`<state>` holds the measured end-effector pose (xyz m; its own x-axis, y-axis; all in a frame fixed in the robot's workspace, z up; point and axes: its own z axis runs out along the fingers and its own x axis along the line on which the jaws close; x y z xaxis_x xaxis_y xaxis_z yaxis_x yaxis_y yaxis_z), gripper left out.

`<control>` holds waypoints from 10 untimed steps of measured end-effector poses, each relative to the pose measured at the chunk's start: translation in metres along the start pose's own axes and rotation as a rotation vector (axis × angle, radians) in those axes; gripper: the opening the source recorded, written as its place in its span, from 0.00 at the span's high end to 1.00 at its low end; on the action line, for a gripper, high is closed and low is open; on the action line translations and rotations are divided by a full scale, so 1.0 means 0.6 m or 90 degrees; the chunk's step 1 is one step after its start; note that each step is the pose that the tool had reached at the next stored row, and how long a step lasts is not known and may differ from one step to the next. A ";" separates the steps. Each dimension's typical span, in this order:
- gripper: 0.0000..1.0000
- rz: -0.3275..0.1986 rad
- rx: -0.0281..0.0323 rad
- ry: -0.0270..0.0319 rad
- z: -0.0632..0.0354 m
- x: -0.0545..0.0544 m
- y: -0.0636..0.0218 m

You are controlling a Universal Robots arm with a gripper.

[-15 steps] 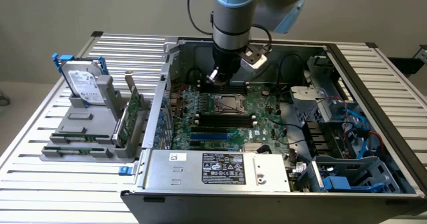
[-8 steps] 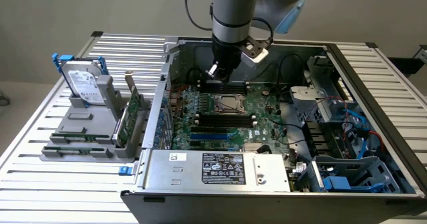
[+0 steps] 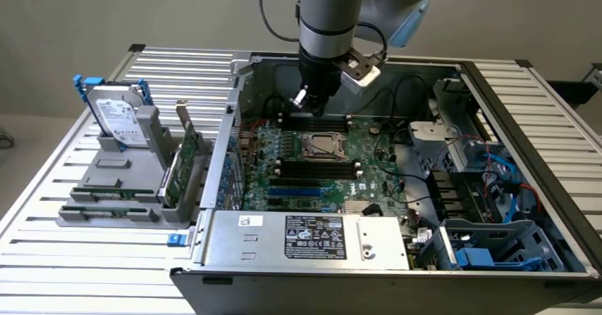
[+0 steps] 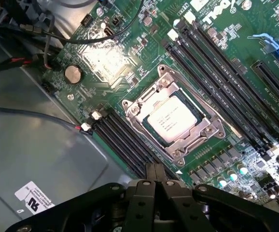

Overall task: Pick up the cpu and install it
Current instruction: 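Close the cpu cover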

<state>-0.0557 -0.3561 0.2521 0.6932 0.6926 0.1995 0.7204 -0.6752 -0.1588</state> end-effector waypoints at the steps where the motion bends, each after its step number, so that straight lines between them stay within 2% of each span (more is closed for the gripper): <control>1: 0.89 0.000 -0.0003 -0.0002 -0.001 -0.003 0.003; 10: 0.89 0.003 -0.0016 -0.0006 -0.011 -0.031 0.030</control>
<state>-0.0559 -0.3830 0.2521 0.6962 0.6900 0.1979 0.7174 -0.6787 -0.1573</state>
